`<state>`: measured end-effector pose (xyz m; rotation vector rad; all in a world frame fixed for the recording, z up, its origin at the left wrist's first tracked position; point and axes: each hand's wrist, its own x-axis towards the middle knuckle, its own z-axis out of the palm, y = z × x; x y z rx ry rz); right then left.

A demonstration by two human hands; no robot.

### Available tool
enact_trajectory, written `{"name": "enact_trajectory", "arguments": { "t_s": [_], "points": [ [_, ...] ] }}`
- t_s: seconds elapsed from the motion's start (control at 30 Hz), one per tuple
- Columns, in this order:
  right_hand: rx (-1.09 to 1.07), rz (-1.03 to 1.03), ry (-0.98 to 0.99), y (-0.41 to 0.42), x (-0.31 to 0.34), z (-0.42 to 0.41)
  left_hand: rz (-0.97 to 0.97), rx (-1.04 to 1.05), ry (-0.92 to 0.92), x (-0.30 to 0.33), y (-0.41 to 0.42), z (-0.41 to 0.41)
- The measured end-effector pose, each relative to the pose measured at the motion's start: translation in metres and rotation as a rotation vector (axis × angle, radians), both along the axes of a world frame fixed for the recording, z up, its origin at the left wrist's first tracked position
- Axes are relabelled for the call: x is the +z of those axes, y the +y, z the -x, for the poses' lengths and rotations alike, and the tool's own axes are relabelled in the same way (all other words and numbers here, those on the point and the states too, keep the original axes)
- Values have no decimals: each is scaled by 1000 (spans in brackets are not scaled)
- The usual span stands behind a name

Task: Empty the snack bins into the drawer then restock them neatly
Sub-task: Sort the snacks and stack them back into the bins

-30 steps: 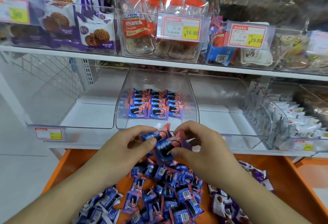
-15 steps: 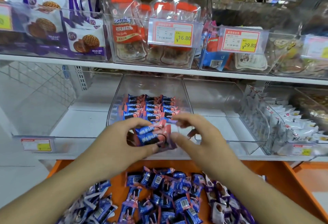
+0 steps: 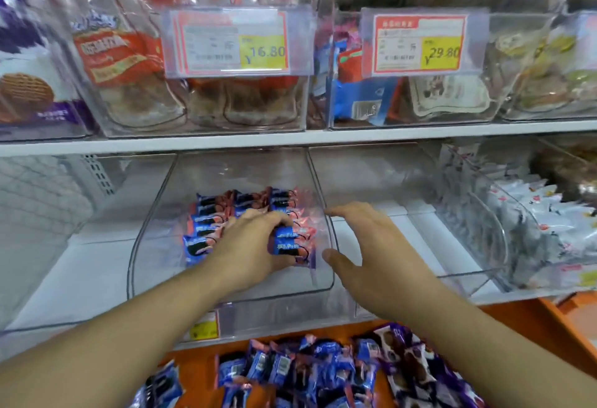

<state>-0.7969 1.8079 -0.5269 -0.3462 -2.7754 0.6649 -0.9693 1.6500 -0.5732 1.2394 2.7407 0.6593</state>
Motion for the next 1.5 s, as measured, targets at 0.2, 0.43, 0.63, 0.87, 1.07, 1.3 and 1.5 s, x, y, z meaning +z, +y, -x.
{"name": "enact_trajectory", "arguments": {
  "t_s": [0.2, 0.43, 0.63, 0.87, 1.07, 1.3, 1.5],
  "points": [
    [6, -2, 41, 4, -7, 0, 53, -41, 153, -10, 9, 11],
    [2, 7, 33, 3, -8, -2, 99, 3, 183, -11, 14, 11],
    [-4, -1, 15, 3, -7, -4, 148, 1, 186, -5, 9, 7],
    [-8, 7, 16, 3, -10, -5, 136, -16, 155, 0, 2, 5],
    [43, -7, 104, 0, -4, -17, -53, -6, 70, 22, -18, -18],
    [416, 153, -34, -37, -17, -64, -244, -131, -260, 25, -100, -109],
    [333, -17, -572, -35, -145, -69, 130, -23, -406, -118, -145, -117]
  ]
}}
